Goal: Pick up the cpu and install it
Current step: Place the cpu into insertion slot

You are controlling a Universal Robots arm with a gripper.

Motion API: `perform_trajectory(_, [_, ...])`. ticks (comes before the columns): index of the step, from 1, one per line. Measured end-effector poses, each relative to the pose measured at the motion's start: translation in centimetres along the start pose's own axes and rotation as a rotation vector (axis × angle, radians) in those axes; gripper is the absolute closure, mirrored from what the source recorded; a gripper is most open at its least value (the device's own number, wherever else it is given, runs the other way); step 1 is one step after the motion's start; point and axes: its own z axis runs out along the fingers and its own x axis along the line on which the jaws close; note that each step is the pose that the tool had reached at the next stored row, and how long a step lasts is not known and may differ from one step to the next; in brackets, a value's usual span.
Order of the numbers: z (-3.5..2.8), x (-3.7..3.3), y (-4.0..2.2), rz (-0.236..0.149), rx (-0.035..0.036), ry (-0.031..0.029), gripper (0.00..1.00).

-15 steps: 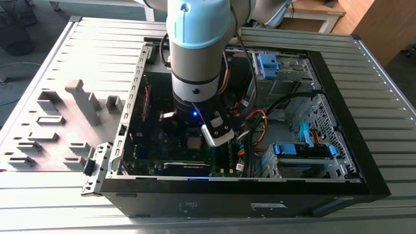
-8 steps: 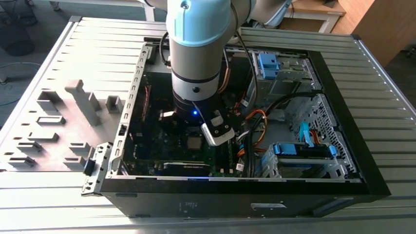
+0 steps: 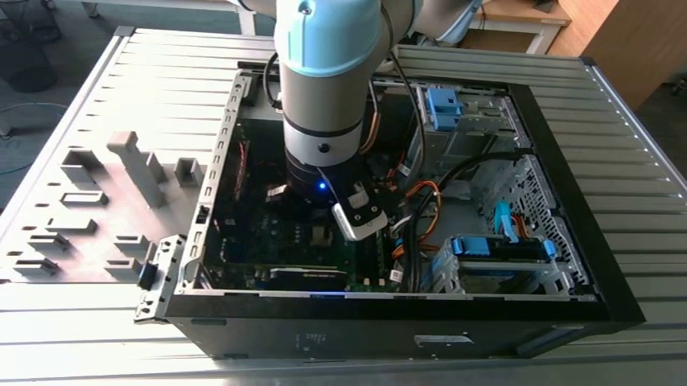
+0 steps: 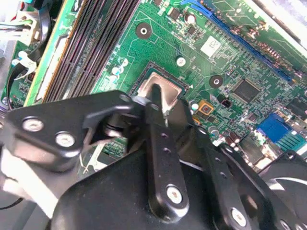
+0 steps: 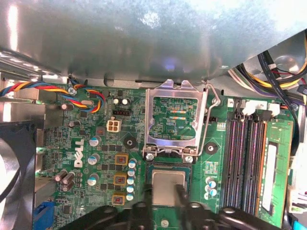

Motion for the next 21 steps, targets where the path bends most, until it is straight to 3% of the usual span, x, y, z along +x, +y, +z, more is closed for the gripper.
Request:
perform_trajectory(5, [-0.01, 0.0, 0.0, 0.0, 0.0, 0.0, 0.87])
perform_trajectory(10, [-0.01, 0.0, 0.0, 0.0, 0.0, 0.0, 0.89])
perform_trajectory(14, [0.07, 0.0, -0.01, 0.038, 0.0003, 0.0008, 0.89])
perform_trajectory(21, [0.5, -0.44, 0.0, 0.039, 0.0003, 0.0008, 0.89])
